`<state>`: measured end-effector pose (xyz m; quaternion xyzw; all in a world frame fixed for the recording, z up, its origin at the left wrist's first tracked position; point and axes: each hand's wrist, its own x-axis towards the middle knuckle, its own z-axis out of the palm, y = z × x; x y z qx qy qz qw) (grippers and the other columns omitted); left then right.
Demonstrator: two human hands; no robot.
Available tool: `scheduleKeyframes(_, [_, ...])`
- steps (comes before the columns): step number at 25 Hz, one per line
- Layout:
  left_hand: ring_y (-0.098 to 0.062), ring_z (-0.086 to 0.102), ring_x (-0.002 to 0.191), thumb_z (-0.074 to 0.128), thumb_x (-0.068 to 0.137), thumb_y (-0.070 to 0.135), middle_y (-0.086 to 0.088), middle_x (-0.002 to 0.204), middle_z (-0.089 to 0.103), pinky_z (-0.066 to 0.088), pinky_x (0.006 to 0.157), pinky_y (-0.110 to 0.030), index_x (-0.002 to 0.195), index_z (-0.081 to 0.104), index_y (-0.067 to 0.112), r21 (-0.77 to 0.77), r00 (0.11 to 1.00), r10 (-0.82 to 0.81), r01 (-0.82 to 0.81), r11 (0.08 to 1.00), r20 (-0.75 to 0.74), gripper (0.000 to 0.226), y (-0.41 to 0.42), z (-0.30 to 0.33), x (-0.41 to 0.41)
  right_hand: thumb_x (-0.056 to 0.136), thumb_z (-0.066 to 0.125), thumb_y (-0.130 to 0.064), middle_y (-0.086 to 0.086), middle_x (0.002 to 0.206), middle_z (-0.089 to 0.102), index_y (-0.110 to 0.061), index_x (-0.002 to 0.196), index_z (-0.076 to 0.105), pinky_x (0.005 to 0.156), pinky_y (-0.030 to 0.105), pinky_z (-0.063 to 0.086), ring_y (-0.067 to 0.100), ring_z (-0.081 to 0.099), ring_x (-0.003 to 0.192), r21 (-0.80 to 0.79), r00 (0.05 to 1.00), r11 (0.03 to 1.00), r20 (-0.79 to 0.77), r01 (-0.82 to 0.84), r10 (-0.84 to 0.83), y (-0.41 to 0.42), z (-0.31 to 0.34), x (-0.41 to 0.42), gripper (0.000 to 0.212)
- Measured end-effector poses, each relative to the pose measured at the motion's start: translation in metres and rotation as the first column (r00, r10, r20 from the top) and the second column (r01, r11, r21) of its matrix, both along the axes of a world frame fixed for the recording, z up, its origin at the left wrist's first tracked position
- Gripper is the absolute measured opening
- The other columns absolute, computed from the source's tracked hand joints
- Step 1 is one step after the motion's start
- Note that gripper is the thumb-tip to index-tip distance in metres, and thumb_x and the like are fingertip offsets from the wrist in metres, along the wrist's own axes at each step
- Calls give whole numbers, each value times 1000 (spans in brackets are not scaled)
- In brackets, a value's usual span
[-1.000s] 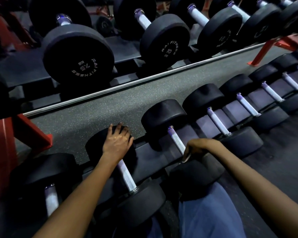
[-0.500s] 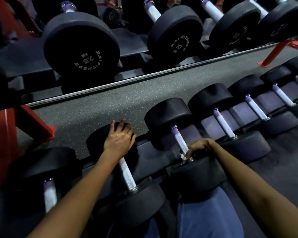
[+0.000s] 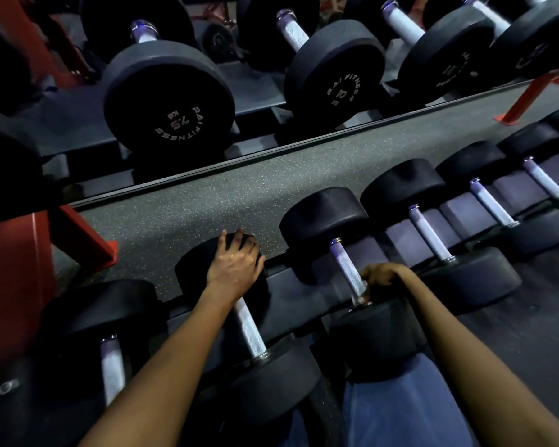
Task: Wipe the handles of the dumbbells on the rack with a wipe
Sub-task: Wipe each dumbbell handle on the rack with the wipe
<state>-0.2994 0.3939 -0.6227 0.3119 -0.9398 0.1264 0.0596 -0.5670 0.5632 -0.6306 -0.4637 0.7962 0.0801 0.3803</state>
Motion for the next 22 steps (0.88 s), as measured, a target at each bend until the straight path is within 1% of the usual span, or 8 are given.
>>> scheduleKeyframes(3, [-29,33,141,42,101,37,-6,142,51,15,115,-55,135,54,9,73,998,25,-29,997,54,46,2,4,0,77,73,-25,0,65,57,-14,70,58,46,19,35,9,47,52,-26,998,1000,-61,-5,3,4,13,8,20])
scheduleKeyframes(6, [-27,22,146,31,103,39,-4,150,41,9,116,-53,142,44,11,70,994,19,-27,997,106,50,5,6,-2,78,68,-19,5,71,60,-6,84,65,41,16,35,11,50,53,-37,985,998,-164,51,-56,15,22,5,14])
scheduleKeyframes(10, [-26,17,146,24,104,39,-4,152,36,10,116,-55,143,41,12,53,982,8,-18,998,188,50,4,10,-12,73,77,-28,10,87,64,-5,95,63,66,30,55,20,62,80,-118,981,986,-141,116,-132,18,6,14,35])
scheduleKeyframes(12, [-26,20,145,25,104,39,-3,150,39,12,115,-54,140,45,12,34,981,5,-12,999,193,49,3,10,-13,71,78,-26,14,87,66,1,95,63,71,41,57,20,62,77,-185,968,970,-163,160,-190,18,3,18,40])
scheduleKeyframes(14, [-25,21,145,26,104,40,-2,149,41,13,115,-54,138,47,14,20,985,7,-11,1000,172,48,3,8,-9,72,77,-21,12,78,64,-3,75,61,60,24,53,17,59,69,-215,954,962,-209,169,-215,20,7,21,24])
scheduleKeyframes(17, [-25,22,144,26,103,40,-2,148,42,15,114,-53,138,48,14,19,992,5,-7,1000,122,48,5,6,-2,73,76,-17,-3,55,43,-18,53,37,36,9,27,1,35,50,-249,941,947,-219,204,-260,21,16,31,44])
scheduleKeyframes(19, [-25,23,144,26,103,40,-2,148,43,15,115,-52,138,48,14,15,994,3,-4,1000,110,48,5,7,0,69,77,-16,-4,53,38,-18,52,34,39,14,28,1,31,48,-257,932,943,-238,212,-274,24,16,37,47])
scheduleKeyframes(22, [-25,22,145,26,103,41,-2,148,43,13,115,-51,138,47,14,6,995,-18,18,1000,93,48,4,8,0,68,75,-12,3,62,51,-15,54,42,57,23,36,14,48,59,-281,896,925,-291,256,-336,25,15,45,36])
